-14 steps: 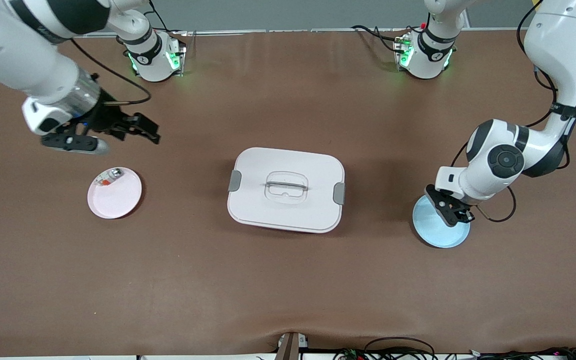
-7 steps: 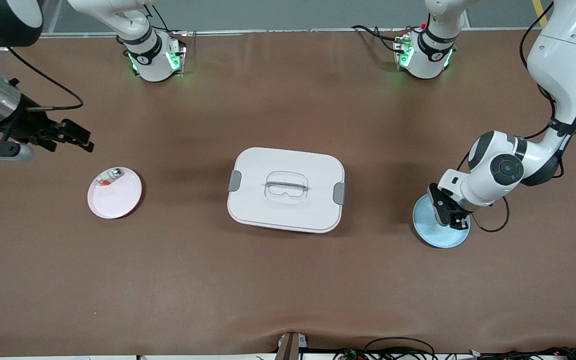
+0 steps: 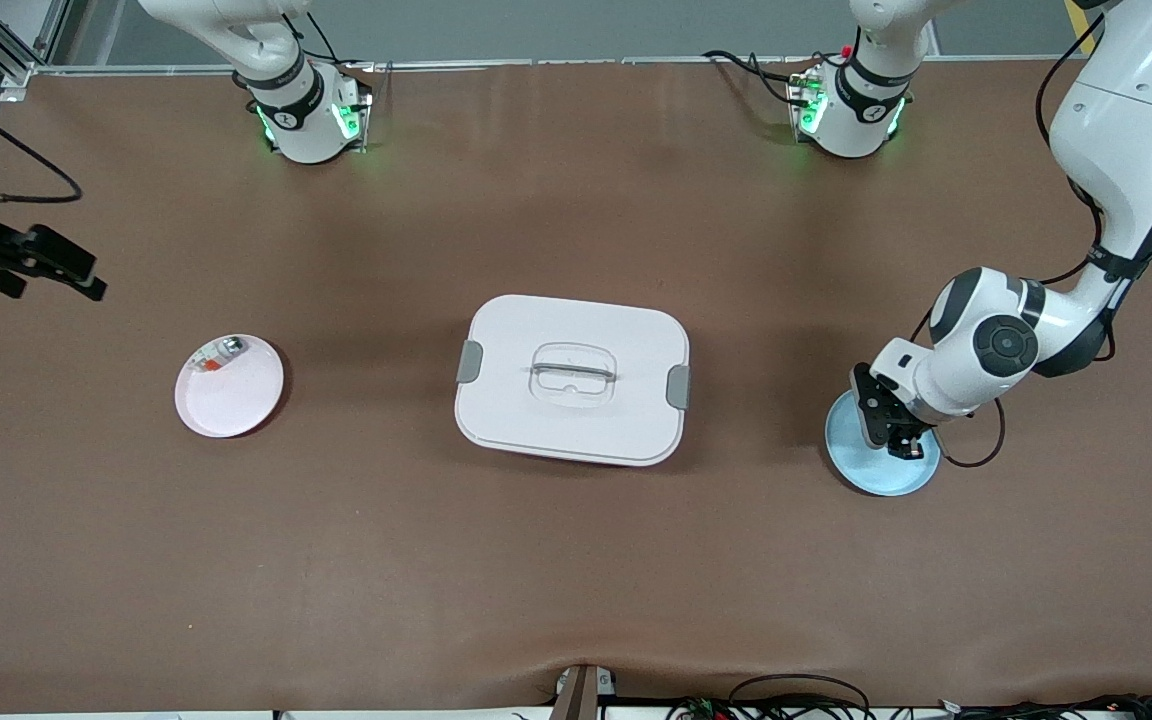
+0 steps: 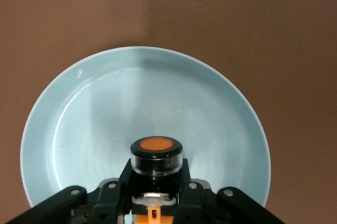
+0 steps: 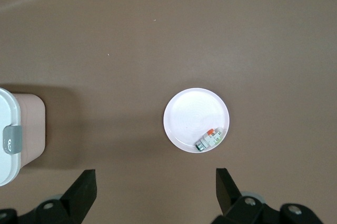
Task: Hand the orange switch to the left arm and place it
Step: 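Lower the switch onto the blue plate and open the left gripper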
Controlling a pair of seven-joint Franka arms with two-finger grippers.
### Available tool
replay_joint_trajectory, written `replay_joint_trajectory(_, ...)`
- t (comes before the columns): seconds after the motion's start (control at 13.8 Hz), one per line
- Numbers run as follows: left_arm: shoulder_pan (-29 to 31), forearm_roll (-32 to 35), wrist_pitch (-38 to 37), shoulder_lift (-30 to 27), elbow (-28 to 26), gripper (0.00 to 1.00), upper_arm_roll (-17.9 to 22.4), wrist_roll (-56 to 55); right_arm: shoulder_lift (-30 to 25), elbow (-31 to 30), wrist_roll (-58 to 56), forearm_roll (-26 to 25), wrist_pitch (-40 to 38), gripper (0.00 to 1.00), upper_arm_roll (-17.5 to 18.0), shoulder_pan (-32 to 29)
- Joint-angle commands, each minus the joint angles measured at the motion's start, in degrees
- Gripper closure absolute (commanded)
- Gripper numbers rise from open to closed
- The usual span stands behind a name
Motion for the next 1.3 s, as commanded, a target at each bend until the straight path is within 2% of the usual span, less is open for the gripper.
replay_joint_trajectory(0.0, 0.2, 1.0, 0.5, 1.0, 1.7, 0.00, -0.4, -0.4, 0.5, 2.8, 0.2, -1.0, -2.3, 0.00, 1.2, -1.1)
replay_joint_trajectory(0.22, -0.2, 0.3, 0.4, 0.4, 3.3, 0.00, -0.6, -2.8, 0.5, 3.5, 0.0, -2.7, -2.6, 0.00, 1.2, -1.0)
replay_joint_trajectory(0.36, 0.2, 0.1, -1.8, -1.7, 3.3, 0.00, -2.2, -9.7, 1.6, 4.7, -0.5, -2.9, -5.1, 0.00, 1.2, -1.3)
replay_joint_trajectory(0.8, 0.3, -9.8, -13.8, -6.5, 9.7, 0.00, -4.8, -22.0, 2.6, 6.3, -0.4, -2.9, -6.8, 0.00, 1.3, -1.2)
replay_joint_trajectory(1.23, 0.4, -14.4, -32.3, -11.1, 20.7, 0.00, -5.4, -40.9, 2.4, 6.6, 0.1, -3.0, -7.7, 0.00, 1.2, -1.1)
